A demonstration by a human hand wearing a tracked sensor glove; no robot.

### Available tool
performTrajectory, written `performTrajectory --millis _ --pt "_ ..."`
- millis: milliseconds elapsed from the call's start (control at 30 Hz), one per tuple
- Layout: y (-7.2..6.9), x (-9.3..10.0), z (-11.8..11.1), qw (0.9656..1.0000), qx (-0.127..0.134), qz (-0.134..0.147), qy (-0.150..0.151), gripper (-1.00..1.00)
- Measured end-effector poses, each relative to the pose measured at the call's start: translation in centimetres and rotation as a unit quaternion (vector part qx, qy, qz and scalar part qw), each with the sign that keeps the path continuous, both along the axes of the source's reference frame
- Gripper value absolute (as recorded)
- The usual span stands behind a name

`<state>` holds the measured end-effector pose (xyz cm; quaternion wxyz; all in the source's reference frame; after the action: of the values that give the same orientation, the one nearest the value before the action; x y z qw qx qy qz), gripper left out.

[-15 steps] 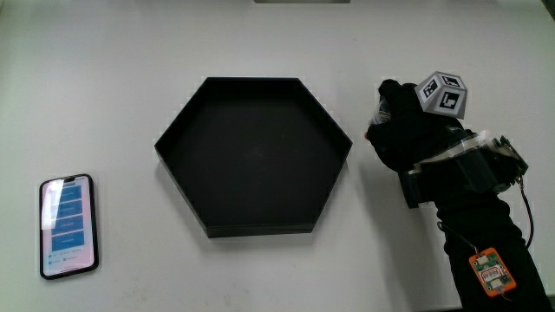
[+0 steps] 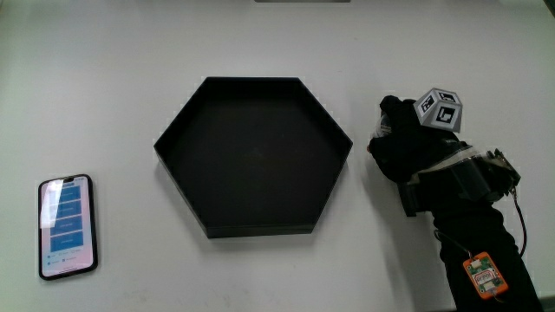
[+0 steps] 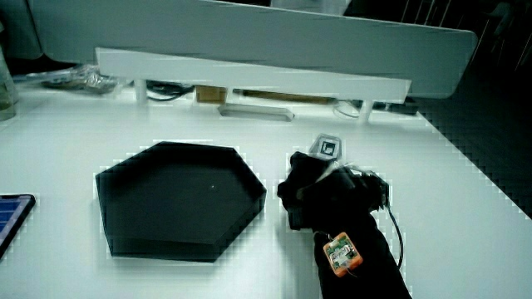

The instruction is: Place paper clip on desk

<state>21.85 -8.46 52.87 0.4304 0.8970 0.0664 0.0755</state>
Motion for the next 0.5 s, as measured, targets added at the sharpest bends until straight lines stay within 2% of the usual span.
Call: performTrajectory --millis 67,100,167,200,267,300,333,433,500 --pt "0.3 0.3 0.8 0.9999 -0.001 0.003 0.017 0.00" --pt "0.5 0.4 1.1 0.9998 -0.011 -0.001 0.018 0.00" --pt "0.7 0.7 1.2 0.9997 -0.012 0.004 0.020 0.00" --pt "0.9 0.7 1.4 0.9996 -0.024 0.002 0.015 0.00" --pt "1.1 0.9 1.7 0.9995 -0.023 0.005 0.019 0.00" --pt "1.2 0.8 1.5 0.9997 -0.021 0.004 0.012 0.00" --pt "1.2 1.0 1.9 0.9996 -0.017 0.005 0.022 0.00" --pt "1.5 1.3 2.5 0.9991 -0.030 0.009 0.028 0.00" --pt "1.7 1.4 2.5 0.9990 -0.037 0.017 0.019 0.00"
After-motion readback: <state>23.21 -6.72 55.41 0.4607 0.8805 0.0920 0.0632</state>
